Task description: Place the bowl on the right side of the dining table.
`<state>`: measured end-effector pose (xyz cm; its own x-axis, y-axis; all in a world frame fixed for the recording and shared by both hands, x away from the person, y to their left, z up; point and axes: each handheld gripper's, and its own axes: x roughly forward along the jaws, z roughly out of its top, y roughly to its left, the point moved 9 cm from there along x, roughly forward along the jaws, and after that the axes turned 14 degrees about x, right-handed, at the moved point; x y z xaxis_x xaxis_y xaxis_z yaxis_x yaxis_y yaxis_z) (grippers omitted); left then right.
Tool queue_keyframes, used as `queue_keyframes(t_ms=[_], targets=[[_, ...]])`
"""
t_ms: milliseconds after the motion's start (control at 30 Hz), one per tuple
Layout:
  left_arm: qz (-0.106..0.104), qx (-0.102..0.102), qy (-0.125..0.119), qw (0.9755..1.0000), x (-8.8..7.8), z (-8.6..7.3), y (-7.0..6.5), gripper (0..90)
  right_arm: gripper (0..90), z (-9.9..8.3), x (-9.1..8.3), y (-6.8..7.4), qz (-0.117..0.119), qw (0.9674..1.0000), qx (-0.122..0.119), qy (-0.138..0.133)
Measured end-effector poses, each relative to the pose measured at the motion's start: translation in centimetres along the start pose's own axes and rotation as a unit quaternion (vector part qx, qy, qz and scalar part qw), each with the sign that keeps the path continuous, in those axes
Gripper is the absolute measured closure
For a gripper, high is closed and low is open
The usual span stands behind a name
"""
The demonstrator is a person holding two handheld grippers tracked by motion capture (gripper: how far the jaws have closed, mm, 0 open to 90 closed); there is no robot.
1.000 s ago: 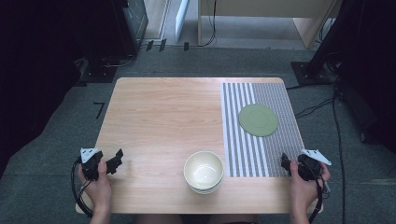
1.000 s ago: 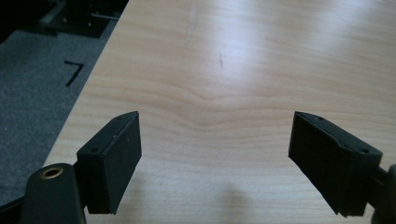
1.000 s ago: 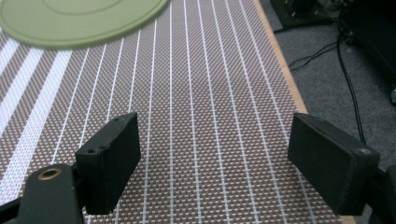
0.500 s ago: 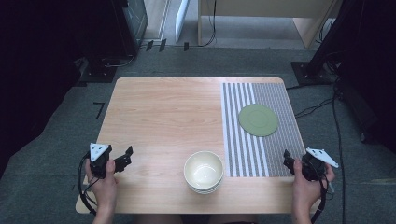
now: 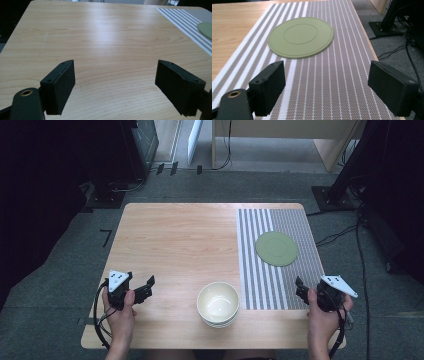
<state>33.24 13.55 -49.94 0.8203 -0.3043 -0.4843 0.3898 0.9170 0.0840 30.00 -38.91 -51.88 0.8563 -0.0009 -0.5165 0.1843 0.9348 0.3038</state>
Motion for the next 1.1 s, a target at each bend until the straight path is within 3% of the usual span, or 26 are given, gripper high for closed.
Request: queue_keyframes(t_ms=[467,1100], targets=[[-0.029,0.014,-0.014,0.9994,-0.1,1.3,-2.8,16.2,13.7,0.5,-1.2,4.1,0.048,0.9987,-0.018,-0.006],[-0.066,0.031,-0.026,0.9970,-0.3,2.4,-6.3,16.3,13.3,-0.2,-2.4,9.7,0.114,0.9929,-0.034,0.000]])
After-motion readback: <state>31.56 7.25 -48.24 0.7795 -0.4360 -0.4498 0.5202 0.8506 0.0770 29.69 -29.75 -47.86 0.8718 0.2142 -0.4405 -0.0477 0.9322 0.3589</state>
